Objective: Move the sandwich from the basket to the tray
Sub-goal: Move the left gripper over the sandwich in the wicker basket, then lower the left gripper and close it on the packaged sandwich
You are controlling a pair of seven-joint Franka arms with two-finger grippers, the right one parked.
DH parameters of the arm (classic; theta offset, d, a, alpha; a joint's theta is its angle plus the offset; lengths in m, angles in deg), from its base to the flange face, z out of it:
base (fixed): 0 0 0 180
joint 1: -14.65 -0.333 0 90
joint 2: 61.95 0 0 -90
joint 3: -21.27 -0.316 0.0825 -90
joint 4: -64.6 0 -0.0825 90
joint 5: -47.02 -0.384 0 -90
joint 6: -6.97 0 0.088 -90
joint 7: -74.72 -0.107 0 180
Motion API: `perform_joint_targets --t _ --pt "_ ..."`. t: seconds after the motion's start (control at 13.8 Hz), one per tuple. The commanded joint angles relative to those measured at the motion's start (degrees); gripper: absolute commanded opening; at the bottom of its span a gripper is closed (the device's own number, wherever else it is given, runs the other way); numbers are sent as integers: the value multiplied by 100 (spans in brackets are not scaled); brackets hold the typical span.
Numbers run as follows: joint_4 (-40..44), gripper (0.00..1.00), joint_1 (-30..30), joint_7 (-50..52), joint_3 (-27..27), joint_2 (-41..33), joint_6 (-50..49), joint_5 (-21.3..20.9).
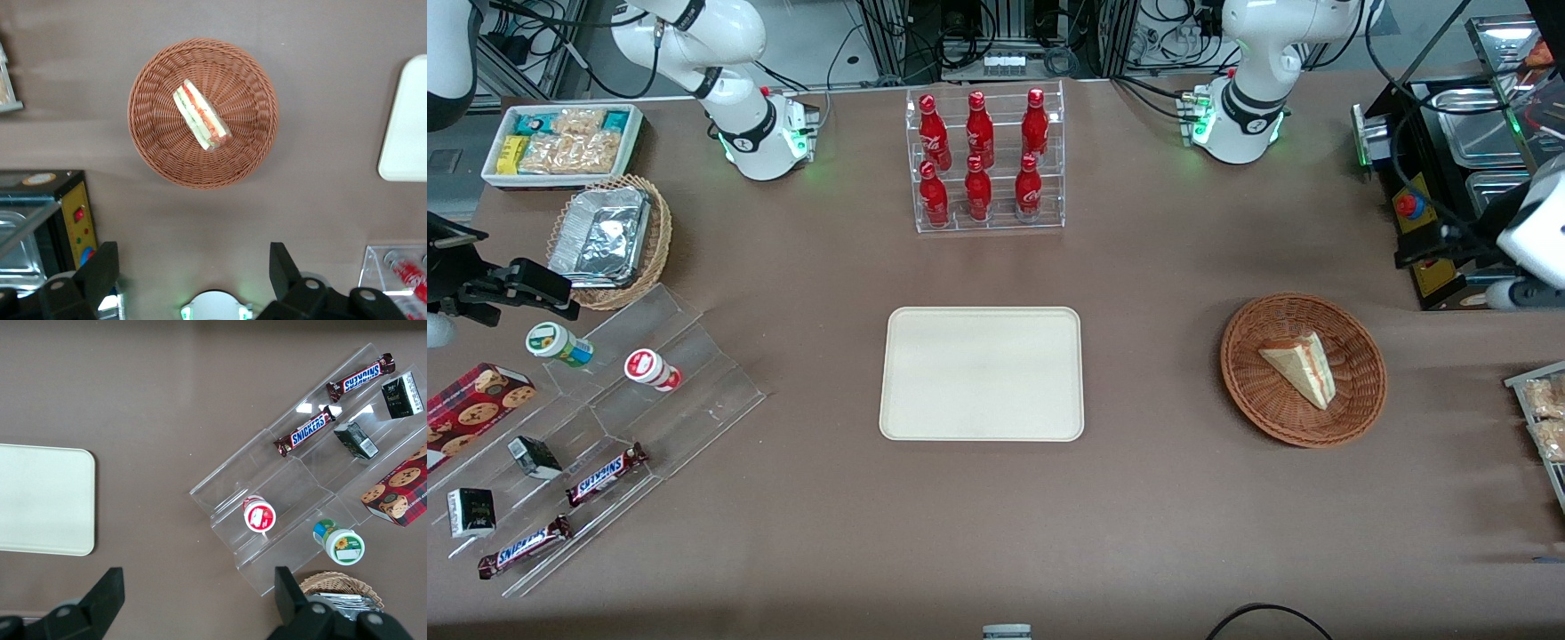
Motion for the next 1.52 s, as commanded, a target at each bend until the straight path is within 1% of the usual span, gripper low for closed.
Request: perform_joint_targets --t 0.0,0.29,0.51,0.8,1.01,1.45 --pt "-415 100 71 774 -5 57 466 -79" --pt "-952 100 115 1724 -5 109 994 -9" --pt "-1452 100 133 2523 3 215 1599 9" --pt "-2181 100 71 2754 4 180 2285 9" --pt "-3016 100 36 3166 -5 109 3347 18" --pt "-3843 100 45 3176 -5 162 4412 1"
